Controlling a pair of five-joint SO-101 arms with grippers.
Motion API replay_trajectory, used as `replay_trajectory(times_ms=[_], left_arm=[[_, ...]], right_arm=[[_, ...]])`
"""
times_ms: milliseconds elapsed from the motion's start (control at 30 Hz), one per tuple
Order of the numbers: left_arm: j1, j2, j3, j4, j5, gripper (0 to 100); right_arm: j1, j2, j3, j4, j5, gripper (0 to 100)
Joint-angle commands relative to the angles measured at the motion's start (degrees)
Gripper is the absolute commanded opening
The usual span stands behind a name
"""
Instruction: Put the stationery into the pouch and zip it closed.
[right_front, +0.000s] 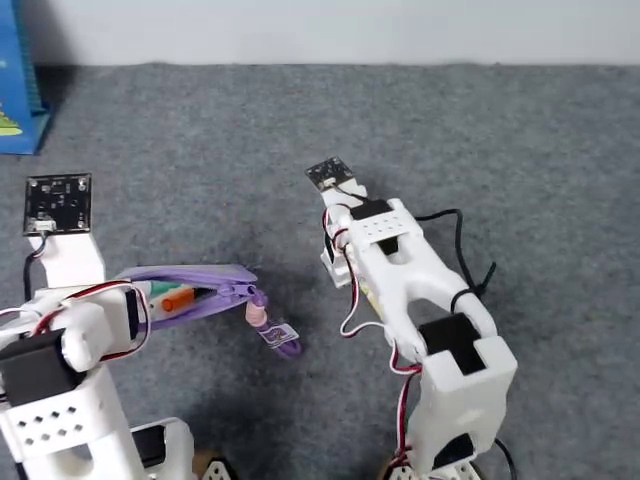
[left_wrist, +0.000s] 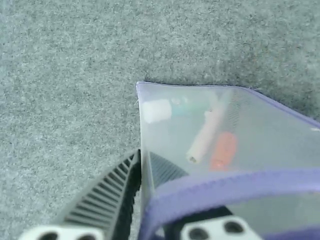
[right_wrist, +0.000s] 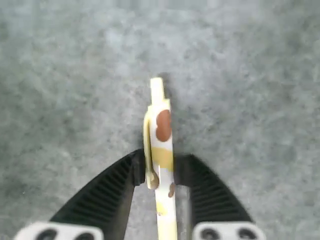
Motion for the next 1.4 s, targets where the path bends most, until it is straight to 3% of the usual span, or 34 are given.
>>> replay_trajectory(times_ms=[0, 233, 533, 700, 1000, 1367], left_arm=[[0.00, -0.35, -0.13, -1.32, -0.53, 1], [0.00, -0.35, 0.40, -1.32, -0.53, 1], [0.18, -0.26, 0.04, -3.69, -0.53, 1], [6.51, -0.18, -0.04, -3.34, 0.00, 1], [9.32, 3.96, -3.47, -3.25, 2.20, 1], [9.32, 25.93, -17.36, 0.44, 2.02, 1]], right_arm=[[-0.22, -1.63, -1.49, 2.15, 0.62, 0.8], [0.31, -16.04, -1.49, 15.69, 0.62, 0.7], [-1.80, -49.01, -1.49, 30.55, 3.25, 0.7], [-6.20, -63.43, -1.49, 32.13, 3.16, 0.7], [-15.25, -77.32, -1.49, 29.67, 2.99, 0.7], [-20.70, -89.27, 7.65, 8.13, 2.99, 0.7]])
